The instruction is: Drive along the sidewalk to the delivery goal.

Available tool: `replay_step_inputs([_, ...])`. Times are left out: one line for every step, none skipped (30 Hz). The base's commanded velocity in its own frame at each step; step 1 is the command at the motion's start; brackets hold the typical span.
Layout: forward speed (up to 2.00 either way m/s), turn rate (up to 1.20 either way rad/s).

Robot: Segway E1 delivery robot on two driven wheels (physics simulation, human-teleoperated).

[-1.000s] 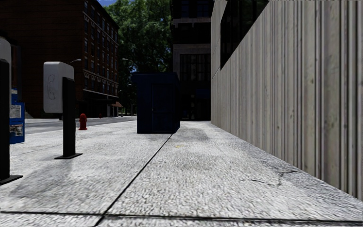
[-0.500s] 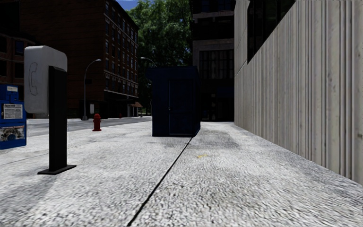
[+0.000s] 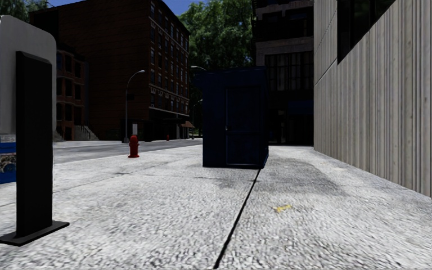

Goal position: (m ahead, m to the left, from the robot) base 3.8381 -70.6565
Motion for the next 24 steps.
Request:
replay_step_inputs([1.95, 0.37])
replay_step_inputs([1.95, 0.37])
replay_step_inputs([1.95, 0.37])
replay_step_inputs([1.95, 0.37])
replay_step_inputs([1.95, 0.37])
replay_step_inputs([1.95, 0.37])
replay_step_inputs([1.95, 0.37])
replay_step_inputs([1.95, 0.37])
replay_step_inputs([1.95, 0.37])
replay_step_inputs([1.95, 0.37])
replay_step_inputs([1.95, 0.37])
replay_step_inputs([1.95, 0.37])
replay_step_inputs([1.95, 0.37])
replay_step_inputs([1.95, 0.37])
replay_step_inputs([1.95, 0.37])
replay_step_inputs([1.95, 0.37])
replay_step_inputs([1.95, 0.37])
replay_step_inputs([1.95, 0.37])
replay_step_inputs([1.95, 0.37])
replay_step_inputs([1.95, 0.37])
replay_step_inputs([1.95, 0.37])
replay_step_inputs([1.95, 0.37])
replay_step_inputs([1.95, 0.37])
replay_step_inputs([1.95, 0.37])
